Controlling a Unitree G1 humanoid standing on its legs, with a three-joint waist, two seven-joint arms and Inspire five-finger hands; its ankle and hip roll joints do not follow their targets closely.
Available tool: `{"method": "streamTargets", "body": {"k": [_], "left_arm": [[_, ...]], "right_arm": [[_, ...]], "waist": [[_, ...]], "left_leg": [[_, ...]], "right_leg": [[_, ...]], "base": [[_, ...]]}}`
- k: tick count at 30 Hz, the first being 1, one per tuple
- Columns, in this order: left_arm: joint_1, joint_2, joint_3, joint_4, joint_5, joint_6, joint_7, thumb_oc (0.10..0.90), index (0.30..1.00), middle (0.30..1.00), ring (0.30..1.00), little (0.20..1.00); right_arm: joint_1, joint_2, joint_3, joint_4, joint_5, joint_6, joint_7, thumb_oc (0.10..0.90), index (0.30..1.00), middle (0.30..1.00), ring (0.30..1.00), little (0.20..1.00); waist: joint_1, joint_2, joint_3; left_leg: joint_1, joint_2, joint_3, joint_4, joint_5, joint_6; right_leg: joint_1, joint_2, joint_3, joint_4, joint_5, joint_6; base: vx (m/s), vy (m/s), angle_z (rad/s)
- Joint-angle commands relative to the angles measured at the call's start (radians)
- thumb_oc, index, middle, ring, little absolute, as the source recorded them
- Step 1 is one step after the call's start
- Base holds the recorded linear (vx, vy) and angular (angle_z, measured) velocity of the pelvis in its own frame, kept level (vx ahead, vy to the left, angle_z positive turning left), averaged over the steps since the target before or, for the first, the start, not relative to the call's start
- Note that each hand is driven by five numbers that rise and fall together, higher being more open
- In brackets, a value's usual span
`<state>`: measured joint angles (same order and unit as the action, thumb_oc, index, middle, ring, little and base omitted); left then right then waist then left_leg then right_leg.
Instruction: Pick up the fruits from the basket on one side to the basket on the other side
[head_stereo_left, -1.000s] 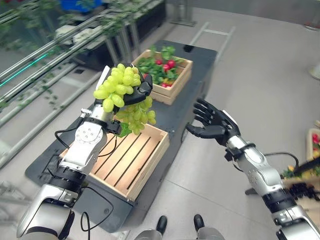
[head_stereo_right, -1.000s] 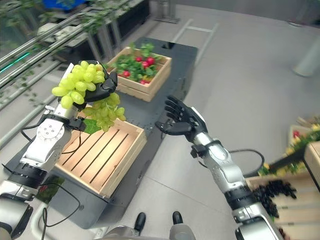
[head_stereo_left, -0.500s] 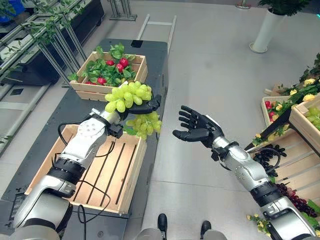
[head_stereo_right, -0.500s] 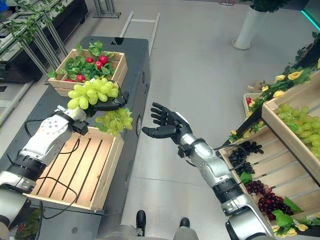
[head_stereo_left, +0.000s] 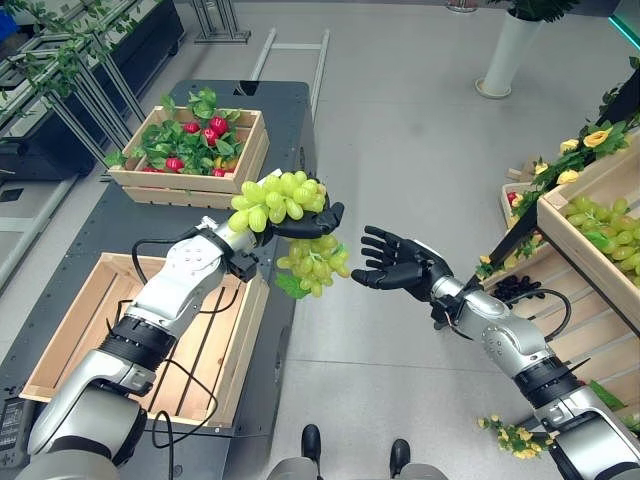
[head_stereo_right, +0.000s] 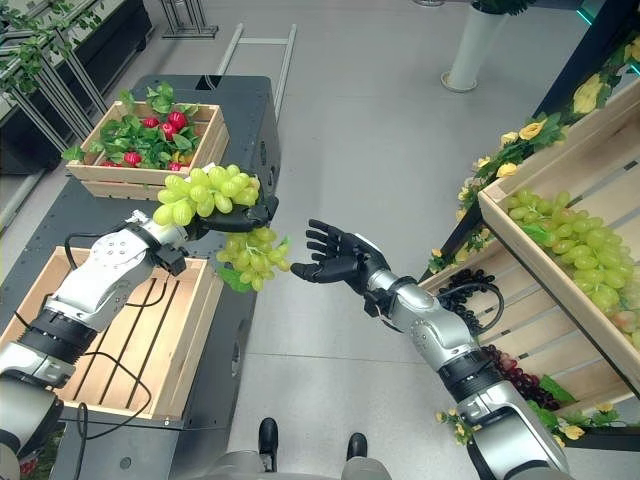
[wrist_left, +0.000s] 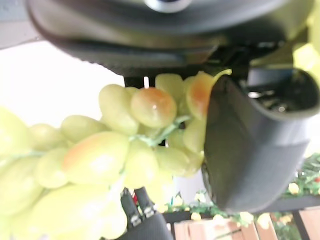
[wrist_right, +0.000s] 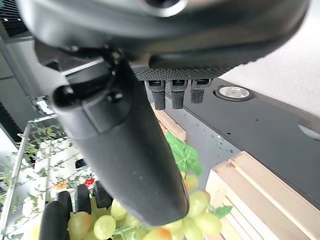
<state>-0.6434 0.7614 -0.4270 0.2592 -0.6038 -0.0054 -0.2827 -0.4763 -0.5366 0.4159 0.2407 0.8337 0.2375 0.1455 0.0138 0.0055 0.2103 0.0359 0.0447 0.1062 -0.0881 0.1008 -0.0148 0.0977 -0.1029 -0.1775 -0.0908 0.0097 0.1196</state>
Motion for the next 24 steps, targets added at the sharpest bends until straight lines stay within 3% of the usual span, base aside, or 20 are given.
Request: {"method": "streamTargets", "body": {"k": [1,11,24], "left_arm": [[-0.13,-0.007,0.005,0.023,-0.064,-0.058,-0.012,0.4,0.3,0.3,0.3,0.3],[-0.136,-0.043,-0.029,0.051,-0.103,-0.045,-0.057,0.4,0.3,0.3,0.3,0.3],[-0.165,-0.101,-0.053,0.041,-0.114,-0.059,-0.036,0.4,0.3,0.3,0.3,0.3]], "right_arm": [[-0.083,0.036,0.026,-0.088,0.097,-0.061,0.071,0.8,0.9,0.9,0.9,0.9],[-0.122,0.058,0.09,-0.097,0.095,-0.027,0.068,0.8,0.9,0.9,0.9,0.9],[-0.147,0.136,0.153,-0.101,0.269,0.054,0.144,0.8,0.9,0.9,0.9,0.9]], "waist": [[0.004,-0.012,-0.173],[-0.005,-0.014,-0.181],[-0.004,-0.018,-0.191]], "left_leg": [[0.012,-0.032,-0.065,0.001,-0.039,-0.022],[0.028,-0.025,-0.063,0.001,-0.042,-0.022],[0.035,-0.017,-0.064,0.001,-0.048,-0.022]], "right_leg": [[0.0,-0.013,0.011,0.003,0.067,-0.037],[0.006,-0.01,0.018,0.003,0.068,-0.039],[0.011,-0.008,0.017,0.003,0.064,-0.041]], "base": [[0.0,0.0,0.0],[0.01,-0.003,0.0],[0.0,-0.001,0.0]]}}
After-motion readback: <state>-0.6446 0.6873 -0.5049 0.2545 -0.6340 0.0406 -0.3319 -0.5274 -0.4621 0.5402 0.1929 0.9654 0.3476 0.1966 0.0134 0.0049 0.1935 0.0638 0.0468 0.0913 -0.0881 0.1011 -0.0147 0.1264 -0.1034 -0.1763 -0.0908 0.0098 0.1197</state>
